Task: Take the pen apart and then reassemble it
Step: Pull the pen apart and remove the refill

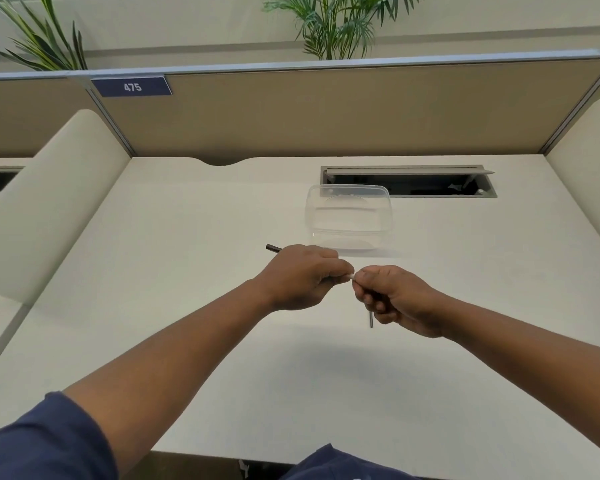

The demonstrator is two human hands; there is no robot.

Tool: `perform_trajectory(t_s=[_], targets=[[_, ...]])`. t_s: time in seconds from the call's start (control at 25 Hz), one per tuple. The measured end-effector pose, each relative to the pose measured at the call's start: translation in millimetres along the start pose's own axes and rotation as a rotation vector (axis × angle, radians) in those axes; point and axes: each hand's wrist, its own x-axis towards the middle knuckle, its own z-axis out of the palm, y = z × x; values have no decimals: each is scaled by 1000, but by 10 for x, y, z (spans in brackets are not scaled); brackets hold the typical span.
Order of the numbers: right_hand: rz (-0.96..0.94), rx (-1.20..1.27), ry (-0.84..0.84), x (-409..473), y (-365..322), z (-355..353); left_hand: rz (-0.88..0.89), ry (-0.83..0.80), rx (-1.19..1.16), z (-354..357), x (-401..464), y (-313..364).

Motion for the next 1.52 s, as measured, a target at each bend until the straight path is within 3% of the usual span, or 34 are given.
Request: perform_trajectory(t_s=[0.2, 0.44, 0.52, 0.64, 0.68, 0.76, 0.84, 0.92, 0.96, 1.04, 1.28, 1.52], targets=[[-199, -343, 125, -27, 33, 76, -178, -204, -122, -49, 26, 2], [-460, -753, 134, -32, 16, -13, -351, -431, -522, -124, 88, 30], [-649, -1047, 78, -32, -12, -70, -359, -510, -640, -142, 101, 12], [-1051, -1680, 93, 42, -49, -191, -432, -573, -714, -122, 107, -17], [-1095, -1761, 119, 53, -41, -217, -447, -562, -713, -104, 99, -15], [-970, -1642, 164, 48, 46, -206, -420, -501, -567, -67, 75, 14], [-594, -1153, 200, 13, 139, -122, -368, -387, -333, -35, 30, 54], [-216, -481, 177, 2, 169, -11, -287, -246, -208, 3, -6, 64], [-100, -225, 157, 4, 169, 40, -242, -200, -165, 23, -20, 60], [6, 41, 144, 12, 160, 73, -173, -142, -93, 60, -36, 40], [81, 76, 224, 19, 103, 72, -146, -20, 31, 195, -99, 80], [-217, -469, 452, 33, 231, 155, -435, -224, -217, 175, -58, 118]])
